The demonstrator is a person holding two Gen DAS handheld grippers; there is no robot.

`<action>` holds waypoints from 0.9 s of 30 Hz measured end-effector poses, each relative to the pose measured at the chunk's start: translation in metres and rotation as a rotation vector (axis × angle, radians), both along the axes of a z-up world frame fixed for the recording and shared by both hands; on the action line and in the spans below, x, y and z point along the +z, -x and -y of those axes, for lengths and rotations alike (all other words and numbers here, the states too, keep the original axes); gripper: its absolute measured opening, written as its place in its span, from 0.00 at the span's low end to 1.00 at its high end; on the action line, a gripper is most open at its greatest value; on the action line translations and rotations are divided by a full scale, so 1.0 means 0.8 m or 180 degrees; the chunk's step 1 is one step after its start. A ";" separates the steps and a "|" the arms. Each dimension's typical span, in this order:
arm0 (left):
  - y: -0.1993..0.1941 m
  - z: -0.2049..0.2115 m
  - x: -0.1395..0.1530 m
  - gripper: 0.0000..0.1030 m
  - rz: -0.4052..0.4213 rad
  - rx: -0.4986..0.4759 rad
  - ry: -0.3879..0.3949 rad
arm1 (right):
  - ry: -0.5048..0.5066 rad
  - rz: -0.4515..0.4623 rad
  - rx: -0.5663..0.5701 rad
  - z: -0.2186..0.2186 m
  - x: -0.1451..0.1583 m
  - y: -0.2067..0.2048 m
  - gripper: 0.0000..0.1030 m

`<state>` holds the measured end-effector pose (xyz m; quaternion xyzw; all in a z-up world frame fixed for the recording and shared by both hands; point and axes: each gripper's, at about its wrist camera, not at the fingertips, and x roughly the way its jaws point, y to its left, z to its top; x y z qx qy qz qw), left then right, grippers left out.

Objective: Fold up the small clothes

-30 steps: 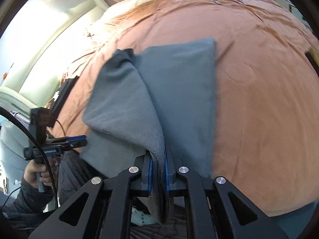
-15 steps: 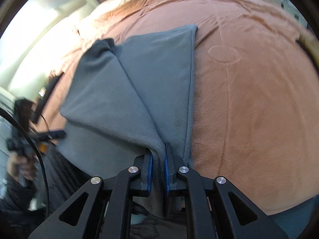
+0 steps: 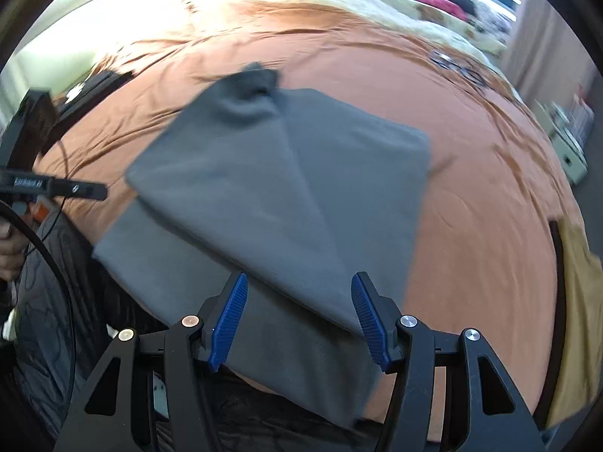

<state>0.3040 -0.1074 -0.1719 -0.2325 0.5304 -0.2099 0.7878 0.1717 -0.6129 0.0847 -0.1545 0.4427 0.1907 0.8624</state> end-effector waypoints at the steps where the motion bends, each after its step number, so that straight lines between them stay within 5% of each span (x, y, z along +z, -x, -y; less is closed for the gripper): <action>1: 0.001 -0.004 0.000 0.38 -0.0003 0.0017 0.0032 | 0.0054 0.0020 0.0069 -0.012 -0.002 0.001 0.54; 11: 0.007 -0.053 -0.001 0.34 0.0004 0.0215 0.0254 | 0.0566 0.0067 0.0636 -0.115 -0.036 -0.015 0.54; 21: 0.001 -0.088 -0.002 0.34 -0.0001 0.0325 0.0336 | 0.0923 0.0138 0.0766 -0.175 -0.076 -0.059 0.51; 22: -0.001 -0.089 -0.002 0.34 -0.0004 0.0324 0.0340 | 0.0943 0.0156 0.0777 -0.178 -0.078 -0.061 0.47; 26: -0.008 -0.088 -0.003 0.34 -0.0018 0.0324 0.0343 | 0.0871 0.0156 0.0744 -0.182 -0.074 -0.072 0.08; 27: -0.009 -0.086 -0.003 0.34 -0.0018 0.0321 0.0341 | 0.0814 0.0146 0.0715 -0.178 -0.070 -0.071 0.07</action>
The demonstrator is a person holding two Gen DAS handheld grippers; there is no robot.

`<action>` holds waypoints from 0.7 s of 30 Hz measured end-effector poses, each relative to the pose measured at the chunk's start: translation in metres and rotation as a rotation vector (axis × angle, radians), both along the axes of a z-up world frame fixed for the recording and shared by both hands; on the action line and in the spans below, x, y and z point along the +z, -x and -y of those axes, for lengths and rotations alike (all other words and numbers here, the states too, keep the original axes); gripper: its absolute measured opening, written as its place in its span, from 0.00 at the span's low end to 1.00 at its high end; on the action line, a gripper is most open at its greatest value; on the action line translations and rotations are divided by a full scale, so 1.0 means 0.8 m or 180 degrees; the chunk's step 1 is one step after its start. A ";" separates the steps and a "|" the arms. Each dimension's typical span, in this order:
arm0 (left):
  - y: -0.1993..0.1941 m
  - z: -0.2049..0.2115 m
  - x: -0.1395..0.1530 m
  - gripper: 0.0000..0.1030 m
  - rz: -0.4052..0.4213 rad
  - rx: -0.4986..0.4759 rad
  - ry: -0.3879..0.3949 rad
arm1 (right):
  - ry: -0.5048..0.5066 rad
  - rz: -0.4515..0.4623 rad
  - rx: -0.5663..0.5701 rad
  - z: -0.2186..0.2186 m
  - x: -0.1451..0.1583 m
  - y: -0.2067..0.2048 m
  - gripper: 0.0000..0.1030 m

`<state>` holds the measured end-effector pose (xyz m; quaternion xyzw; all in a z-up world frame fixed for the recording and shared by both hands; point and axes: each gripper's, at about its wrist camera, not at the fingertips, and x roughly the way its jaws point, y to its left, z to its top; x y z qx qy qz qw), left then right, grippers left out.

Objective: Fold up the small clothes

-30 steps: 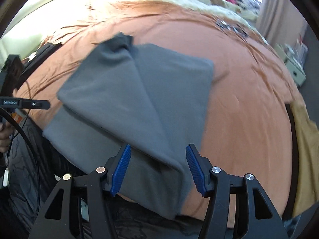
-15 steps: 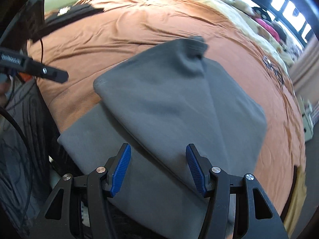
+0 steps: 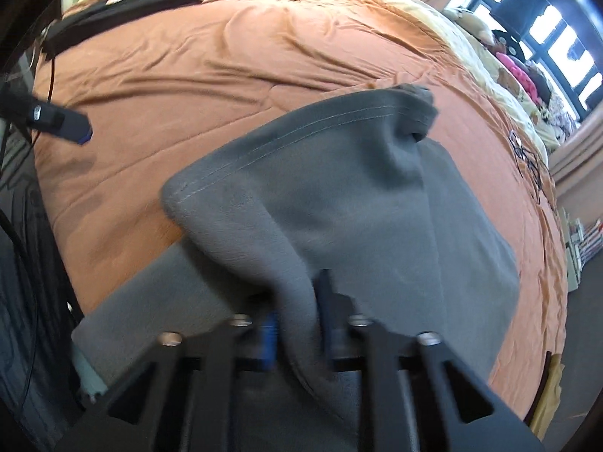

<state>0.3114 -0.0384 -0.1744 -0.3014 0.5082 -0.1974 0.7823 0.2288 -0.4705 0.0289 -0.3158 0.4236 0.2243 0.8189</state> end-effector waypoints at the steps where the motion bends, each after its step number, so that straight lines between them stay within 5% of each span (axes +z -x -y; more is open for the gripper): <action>1: -0.001 0.003 0.000 0.34 0.0001 -0.0003 -0.0003 | -0.0100 -0.0019 -0.0029 0.006 0.007 -0.005 0.06; 12: -0.032 0.050 0.007 0.34 0.0000 -0.0153 -0.0111 | -0.0882 0.0016 -0.0417 0.098 0.068 -0.046 0.05; 21: -0.070 0.102 0.017 0.34 0.0018 -0.0312 -0.0312 | -0.1419 -0.0060 -0.0819 0.179 0.070 -0.079 0.05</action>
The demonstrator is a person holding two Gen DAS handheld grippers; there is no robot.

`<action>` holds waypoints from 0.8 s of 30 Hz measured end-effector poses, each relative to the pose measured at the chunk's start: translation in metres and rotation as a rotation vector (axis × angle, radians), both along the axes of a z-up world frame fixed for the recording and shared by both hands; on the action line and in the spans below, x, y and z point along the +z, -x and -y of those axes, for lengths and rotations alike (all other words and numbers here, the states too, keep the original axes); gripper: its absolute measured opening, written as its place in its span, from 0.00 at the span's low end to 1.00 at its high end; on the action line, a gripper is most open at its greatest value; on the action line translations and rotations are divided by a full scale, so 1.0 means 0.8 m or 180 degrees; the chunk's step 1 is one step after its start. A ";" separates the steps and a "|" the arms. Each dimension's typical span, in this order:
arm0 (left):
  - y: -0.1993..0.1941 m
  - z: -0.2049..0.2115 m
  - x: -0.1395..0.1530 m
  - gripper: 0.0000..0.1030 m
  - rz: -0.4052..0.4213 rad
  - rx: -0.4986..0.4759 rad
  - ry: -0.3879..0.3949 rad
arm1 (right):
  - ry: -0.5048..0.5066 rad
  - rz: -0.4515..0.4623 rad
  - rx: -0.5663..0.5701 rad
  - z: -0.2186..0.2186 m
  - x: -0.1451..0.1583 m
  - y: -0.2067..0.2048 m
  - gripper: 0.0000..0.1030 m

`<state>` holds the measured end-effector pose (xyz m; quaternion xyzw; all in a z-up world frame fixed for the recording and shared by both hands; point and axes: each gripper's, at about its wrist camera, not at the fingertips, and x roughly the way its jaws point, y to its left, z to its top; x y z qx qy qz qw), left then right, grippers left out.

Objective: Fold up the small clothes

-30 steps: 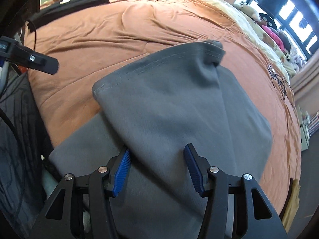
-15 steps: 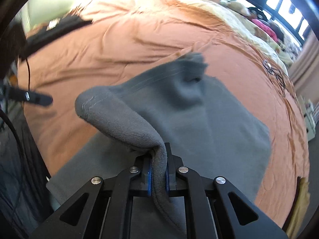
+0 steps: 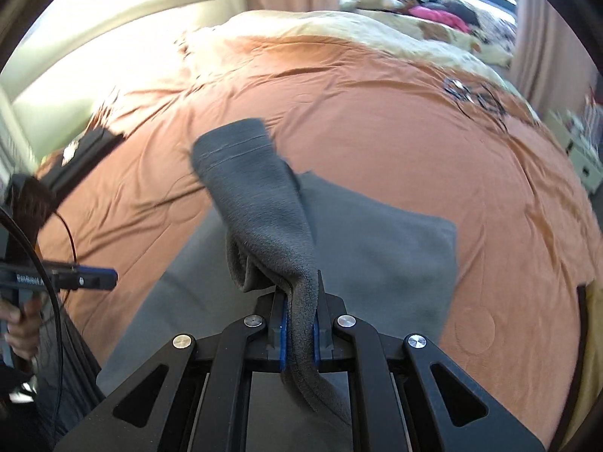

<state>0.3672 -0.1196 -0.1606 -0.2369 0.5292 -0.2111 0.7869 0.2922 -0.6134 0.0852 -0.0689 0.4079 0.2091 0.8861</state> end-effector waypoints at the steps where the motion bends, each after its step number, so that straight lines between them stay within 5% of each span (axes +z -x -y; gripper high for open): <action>1: -0.004 0.005 0.001 0.34 0.0002 -0.0019 -0.0028 | -0.0067 -0.0032 -0.0050 0.008 -0.003 -0.006 0.05; 11: -0.065 0.050 0.017 0.34 0.0069 -0.0215 -0.0321 | -0.0763 -0.0494 -0.0484 0.100 -0.057 -0.072 0.05; 18: -0.112 0.077 0.022 0.34 0.0123 -0.0302 -0.0507 | -0.0912 -0.0770 -0.0563 0.119 -0.075 -0.114 0.11; 22: -0.138 0.095 0.020 0.34 0.0165 -0.0391 -0.0618 | -0.1087 -0.0823 -0.0549 0.129 -0.076 -0.126 0.50; 24: -0.149 0.104 0.021 0.34 0.0212 -0.0426 -0.0644 | -0.1185 -0.0789 -0.0544 0.137 -0.073 -0.132 0.54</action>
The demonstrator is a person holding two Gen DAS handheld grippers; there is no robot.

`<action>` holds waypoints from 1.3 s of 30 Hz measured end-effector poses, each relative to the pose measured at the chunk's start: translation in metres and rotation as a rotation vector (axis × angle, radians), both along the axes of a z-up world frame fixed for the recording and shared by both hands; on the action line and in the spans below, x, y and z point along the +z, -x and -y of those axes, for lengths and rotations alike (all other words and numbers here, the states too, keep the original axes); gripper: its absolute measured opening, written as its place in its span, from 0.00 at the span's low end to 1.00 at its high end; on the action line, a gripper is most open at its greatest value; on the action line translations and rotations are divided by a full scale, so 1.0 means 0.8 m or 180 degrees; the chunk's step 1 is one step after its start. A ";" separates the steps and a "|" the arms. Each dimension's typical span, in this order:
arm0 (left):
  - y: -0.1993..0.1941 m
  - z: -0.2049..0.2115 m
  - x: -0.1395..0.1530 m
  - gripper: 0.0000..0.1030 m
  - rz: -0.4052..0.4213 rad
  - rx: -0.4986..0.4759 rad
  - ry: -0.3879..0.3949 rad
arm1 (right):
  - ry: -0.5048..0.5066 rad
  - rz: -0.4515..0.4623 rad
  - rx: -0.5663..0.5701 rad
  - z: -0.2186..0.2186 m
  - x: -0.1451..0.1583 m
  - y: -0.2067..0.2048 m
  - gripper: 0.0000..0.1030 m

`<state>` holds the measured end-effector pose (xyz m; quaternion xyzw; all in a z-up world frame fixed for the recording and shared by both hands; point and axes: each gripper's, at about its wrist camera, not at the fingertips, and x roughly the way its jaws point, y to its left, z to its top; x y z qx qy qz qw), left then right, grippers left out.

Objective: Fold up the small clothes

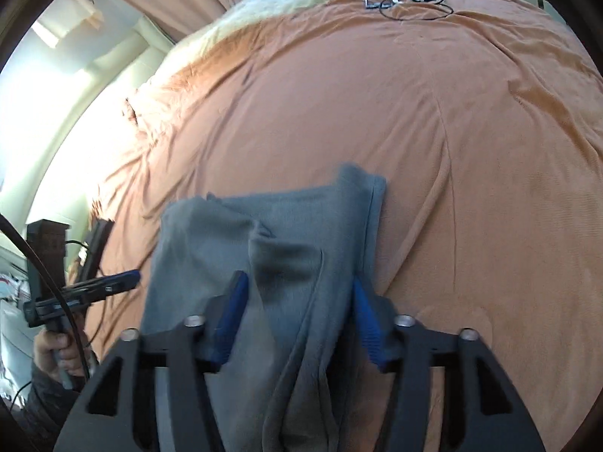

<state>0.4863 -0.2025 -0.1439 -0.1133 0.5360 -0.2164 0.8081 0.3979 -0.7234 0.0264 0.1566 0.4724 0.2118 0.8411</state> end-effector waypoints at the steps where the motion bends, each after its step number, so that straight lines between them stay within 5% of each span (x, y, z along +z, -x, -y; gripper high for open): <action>1: -0.006 0.005 0.001 0.34 0.0036 -0.0019 -0.0022 | -0.0030 -0.0001 -0.0009 0.004 0.000 -0.006 0.54; 7: -0.038 0.034 0.012 0.34 0.0208 -0.0168 -0.0069 | -0.0137 -0.0055 -0.0122 0.015 -0.017 -0.034 0.50; 12: -0.070 0.053 0.023 0.34 0.0384 -0.0240 -0.0260 | -0.0043 -0.0156 -0.0241 0.015 -0.028 -0.047 0.05; 21: -0.104 0.069 -0.021 0.36 0.0297 -0.0505 -0.0676 | -0.0123 -0.0019 -0.0328 0.009 -0.021 -0.051 0.01; 29: -0.107 0.068 -0.034 0.36 0.0360 -0.0363 -0.1032 | 0.0106 -0.0079 -0.0437 0.002 -0.035 -0.056 0.00; 33: -0.100 0.069 -0.014 0.36 0.0508 -0.0261 -0.1150 | 0.0310 -0.0018 -0.0439 -0.007 -0.007 -0.043 0.14; 35: -0.094 0.063 0.006 0.36 0.0614 -0.0205 -0.1028 | 0.0350 0.0077 -0.0420 -0.008 0.011 -0.030 0.61; 39: -0.080 0.066 0.034 0.36 0.0731 -0.0232 -0.0871 | 0.0165 0.0248 -0.0464 0.002 0.037 0.001 0.67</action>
